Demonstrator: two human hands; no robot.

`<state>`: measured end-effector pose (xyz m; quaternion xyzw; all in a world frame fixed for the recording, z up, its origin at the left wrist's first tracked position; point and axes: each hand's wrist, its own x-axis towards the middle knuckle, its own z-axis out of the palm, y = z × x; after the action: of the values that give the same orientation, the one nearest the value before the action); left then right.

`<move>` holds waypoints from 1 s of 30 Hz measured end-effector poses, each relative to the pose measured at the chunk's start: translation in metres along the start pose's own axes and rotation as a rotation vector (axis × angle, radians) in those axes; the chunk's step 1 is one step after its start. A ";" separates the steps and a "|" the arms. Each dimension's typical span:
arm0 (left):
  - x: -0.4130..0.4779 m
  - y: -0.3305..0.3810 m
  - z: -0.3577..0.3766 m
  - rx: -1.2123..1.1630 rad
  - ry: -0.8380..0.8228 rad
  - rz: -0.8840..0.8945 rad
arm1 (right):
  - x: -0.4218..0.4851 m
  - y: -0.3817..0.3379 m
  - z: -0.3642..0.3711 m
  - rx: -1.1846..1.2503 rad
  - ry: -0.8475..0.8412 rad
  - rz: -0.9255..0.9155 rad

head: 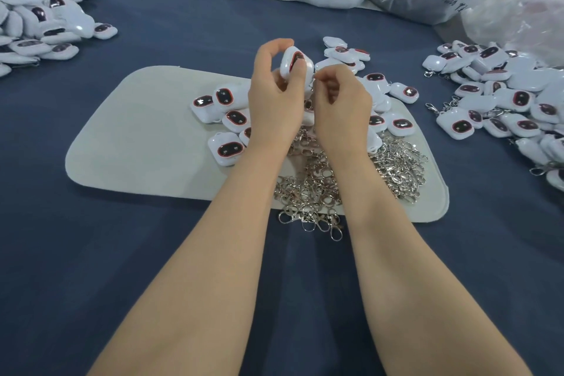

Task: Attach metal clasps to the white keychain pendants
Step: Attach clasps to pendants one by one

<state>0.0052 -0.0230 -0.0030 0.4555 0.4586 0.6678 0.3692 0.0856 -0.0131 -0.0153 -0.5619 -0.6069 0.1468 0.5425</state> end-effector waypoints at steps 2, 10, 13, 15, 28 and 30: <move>0.001 -0.001 0.002 -0.021 0.036 -0.054 | 0.000 -0.002 0.000 0.036 -0.023 0.028; 0.010 -0.004 0.004 -0.497 0.069 -0.468 | 0.004 -0.003 -0.001 0.174 0.027 0.110; 0.008 -0.003 0.004 -0.517 0.032 -0.498 | 0.003 -0.002 -0.001 0.186 0.062 0.100; 0.006 -0.003 0.006 -0.496 0.028 -0.497 | 0.003 -0.002 -0.001 0.179 0.088 0.080; 0.000 -0.009 0.005 -0.054 0.021 -0.123 | 0.003 0.000 -0.007 -0.021 0.077 -0.009; -0.001 -0.009 0.004 0.002 0.011 -0.058 | 0.003 0.000 -0.007 -0.032 0.060 -0.009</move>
<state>0.0101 -0.0199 -0.0114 0.4387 0.4741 0.6588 0.3856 0.0919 -0.0139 -0.0117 -0.5718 -0.5951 0.1178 0.5523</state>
